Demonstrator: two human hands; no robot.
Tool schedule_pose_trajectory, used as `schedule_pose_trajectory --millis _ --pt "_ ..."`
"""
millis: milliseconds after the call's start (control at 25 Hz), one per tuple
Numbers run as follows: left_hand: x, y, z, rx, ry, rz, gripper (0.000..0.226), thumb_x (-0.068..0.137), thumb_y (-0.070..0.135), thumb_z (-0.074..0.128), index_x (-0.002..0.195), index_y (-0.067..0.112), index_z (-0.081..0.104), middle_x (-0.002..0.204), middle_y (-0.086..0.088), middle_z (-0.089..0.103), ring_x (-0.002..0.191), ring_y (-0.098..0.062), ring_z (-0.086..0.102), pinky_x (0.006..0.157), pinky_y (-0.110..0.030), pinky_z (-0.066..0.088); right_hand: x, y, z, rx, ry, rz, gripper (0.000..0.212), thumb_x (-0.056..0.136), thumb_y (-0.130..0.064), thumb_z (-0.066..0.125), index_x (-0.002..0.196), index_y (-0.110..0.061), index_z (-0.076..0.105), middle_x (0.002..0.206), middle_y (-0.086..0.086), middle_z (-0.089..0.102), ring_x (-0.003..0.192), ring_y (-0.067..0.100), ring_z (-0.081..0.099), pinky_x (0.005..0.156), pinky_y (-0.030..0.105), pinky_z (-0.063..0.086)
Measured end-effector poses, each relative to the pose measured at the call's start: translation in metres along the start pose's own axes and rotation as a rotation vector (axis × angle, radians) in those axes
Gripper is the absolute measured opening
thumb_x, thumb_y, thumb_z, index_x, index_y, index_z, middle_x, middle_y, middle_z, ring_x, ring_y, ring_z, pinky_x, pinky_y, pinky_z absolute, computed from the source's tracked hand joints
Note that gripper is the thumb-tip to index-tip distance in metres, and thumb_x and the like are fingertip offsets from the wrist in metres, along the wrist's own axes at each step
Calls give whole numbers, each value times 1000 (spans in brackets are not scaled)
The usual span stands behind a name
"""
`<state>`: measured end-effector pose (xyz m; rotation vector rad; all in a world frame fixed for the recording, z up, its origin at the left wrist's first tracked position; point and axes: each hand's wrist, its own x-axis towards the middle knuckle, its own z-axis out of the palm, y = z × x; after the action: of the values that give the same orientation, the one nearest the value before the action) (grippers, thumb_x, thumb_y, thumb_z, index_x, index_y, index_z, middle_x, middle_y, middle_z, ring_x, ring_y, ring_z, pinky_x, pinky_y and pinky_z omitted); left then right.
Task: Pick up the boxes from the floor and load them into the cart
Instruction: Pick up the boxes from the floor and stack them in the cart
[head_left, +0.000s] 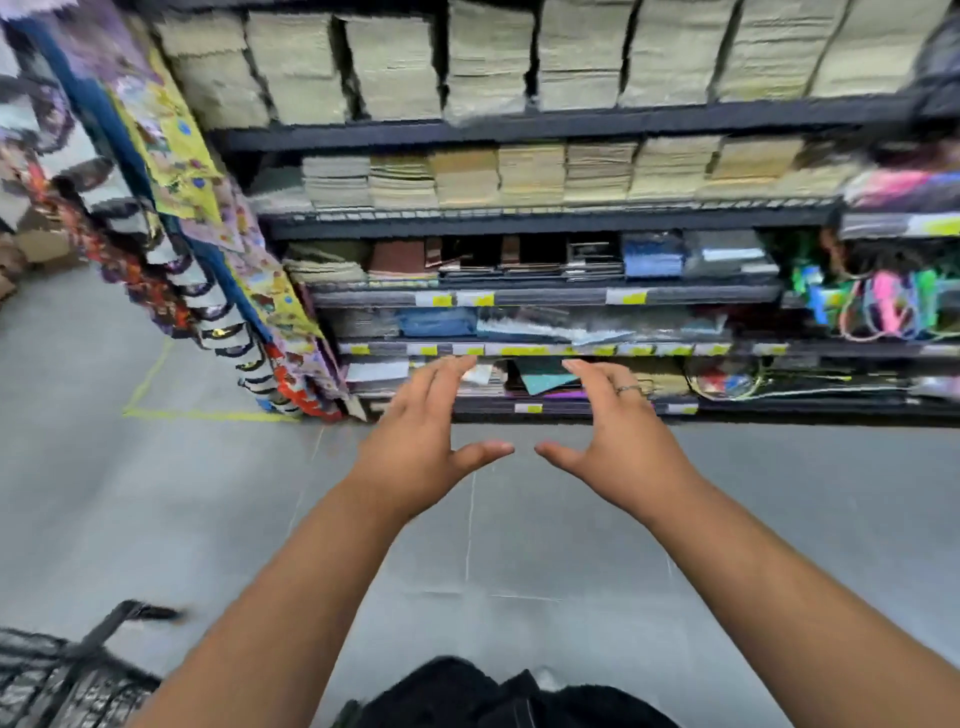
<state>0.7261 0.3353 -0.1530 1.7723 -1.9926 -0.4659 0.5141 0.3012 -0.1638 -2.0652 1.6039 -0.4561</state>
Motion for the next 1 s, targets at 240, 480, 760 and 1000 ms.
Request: schedule_pose_trajectory --millis 240,480,760,1000 --pt "91 105 73 5 -182 315 91 72 66 61 147 24 31 147 4 37 137 -16 32 111 -26 24 -37 106 -70 66 248 309 90 72 -48 77 146 -33 27 142 4 28 123 27 47 99 35 44" --pt "168 223 169 -55 -394 597 85 74 60 69 144 25 34 145 4 39 134 -15 36 110 -28 28 -71 210 -129 90 434 626 86 74 -48 76 144 -35 29 143 3 30 124 26 44 96 34 42" --pt "271 347 265 -88 -583 875 90 70 68 64 143 25 34 144 1 41 133 -20 40 112 -38 32 -71 305 -203 85 607 921 86 75 -48 75 145 -36 28 144 1 28 126 24 43 98 32 40" --pt "325 461 328 -111 -687 1135 88 73 59 72 144 23 35 143 -1 42 133 -20 40 112 -38 32 -86 365 -255 103 786 1137 85 76 -47 75 145 -37 26 144 1 28 128 23 41 100 33 40"
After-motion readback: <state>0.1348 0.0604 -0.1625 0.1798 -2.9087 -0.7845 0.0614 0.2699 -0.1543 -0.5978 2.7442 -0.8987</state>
